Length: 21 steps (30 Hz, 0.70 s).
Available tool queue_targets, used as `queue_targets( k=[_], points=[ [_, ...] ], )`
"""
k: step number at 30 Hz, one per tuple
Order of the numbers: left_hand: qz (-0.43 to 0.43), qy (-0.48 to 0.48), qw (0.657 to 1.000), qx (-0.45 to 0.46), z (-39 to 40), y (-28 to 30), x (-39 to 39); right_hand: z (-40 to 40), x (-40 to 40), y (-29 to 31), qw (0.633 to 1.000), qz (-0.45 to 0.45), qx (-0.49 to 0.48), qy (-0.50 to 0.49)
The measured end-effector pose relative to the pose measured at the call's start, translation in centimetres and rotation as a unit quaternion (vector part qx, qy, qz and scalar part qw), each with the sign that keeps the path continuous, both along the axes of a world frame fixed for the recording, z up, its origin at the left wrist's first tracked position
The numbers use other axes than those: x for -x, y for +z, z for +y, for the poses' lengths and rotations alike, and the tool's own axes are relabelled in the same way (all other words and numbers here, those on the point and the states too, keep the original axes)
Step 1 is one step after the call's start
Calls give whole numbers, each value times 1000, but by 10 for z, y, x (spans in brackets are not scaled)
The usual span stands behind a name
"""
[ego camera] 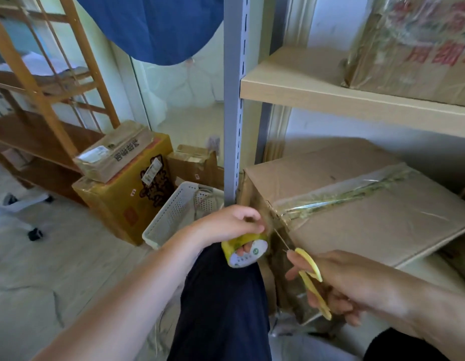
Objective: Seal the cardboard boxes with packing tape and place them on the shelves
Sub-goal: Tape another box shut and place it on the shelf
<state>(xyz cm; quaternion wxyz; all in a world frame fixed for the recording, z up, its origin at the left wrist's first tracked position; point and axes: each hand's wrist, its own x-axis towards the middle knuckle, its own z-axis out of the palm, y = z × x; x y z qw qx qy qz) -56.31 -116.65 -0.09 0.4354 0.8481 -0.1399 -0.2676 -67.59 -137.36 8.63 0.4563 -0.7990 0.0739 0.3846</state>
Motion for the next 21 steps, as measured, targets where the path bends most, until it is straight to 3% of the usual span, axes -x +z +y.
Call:
queue_targets(
  k=[6, 17, 21],
  points=[
    [48, 32, 993, 103, 7, -1, 4, 24, -11, -10, 997, -22, 58, -52],
    [55, 87, 990, 98, -2, 3, 12, 40, -35, -22, 994, -55, 66, -74],
    [43, 97, 992, 69, -4, 8, 13, 37, -37, -33, 986, -117, 103, -65]
  ],
)
